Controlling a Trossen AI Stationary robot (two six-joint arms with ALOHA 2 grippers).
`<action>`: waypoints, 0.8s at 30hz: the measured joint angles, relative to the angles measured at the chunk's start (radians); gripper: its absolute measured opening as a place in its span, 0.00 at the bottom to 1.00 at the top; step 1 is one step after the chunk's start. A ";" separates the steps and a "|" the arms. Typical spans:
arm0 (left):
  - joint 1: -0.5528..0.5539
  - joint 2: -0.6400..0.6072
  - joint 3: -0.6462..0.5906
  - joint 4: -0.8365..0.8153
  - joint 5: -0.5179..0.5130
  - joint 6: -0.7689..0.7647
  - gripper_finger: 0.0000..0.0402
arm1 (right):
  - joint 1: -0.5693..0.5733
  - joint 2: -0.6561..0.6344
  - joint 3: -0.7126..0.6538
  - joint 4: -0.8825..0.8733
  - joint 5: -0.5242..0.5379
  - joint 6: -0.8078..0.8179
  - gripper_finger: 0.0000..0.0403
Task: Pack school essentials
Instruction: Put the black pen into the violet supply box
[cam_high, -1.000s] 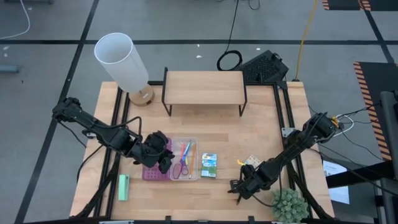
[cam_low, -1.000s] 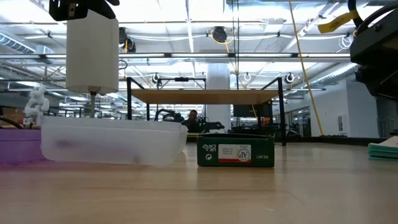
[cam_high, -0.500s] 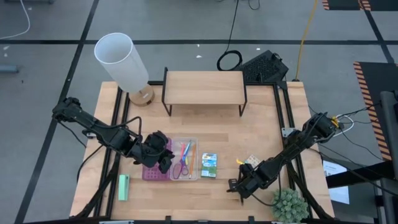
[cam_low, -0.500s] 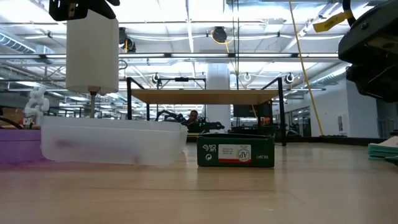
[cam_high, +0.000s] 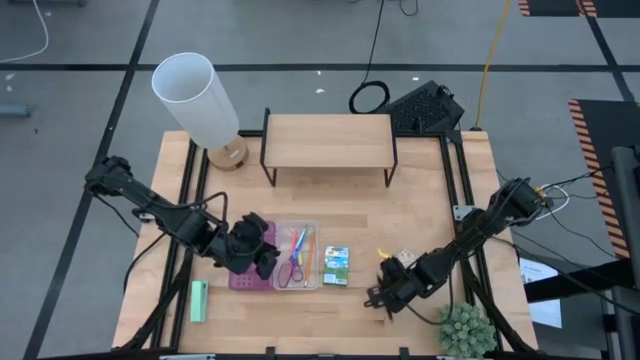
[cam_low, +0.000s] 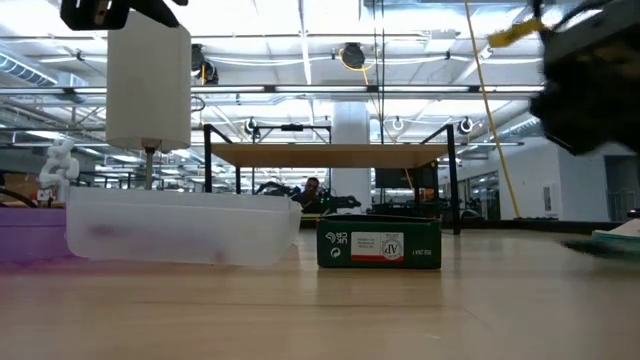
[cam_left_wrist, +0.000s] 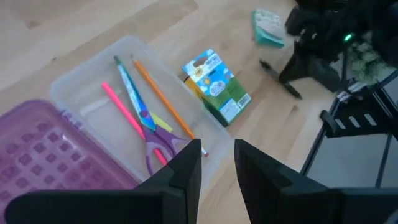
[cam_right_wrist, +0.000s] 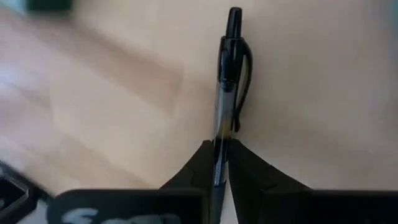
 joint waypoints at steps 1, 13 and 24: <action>-0.001 0.001 0.000 -0.005 0.000 -0.018 0.24 | -0.006 -0.014 -0.001 -0.003 0.017 -0.024 0.05; -0.004 0.068 0.000 0.052 0.031 -0.099 0.35 | -0.089 -0.158 0.002 0.048 0.073 -0.338 0.05; -0.004 0.119 0.000 0.286 -0.036 -0.085 0.61 | -0.181 -0.343 0.005 0.222 0.078 -0.580 0.05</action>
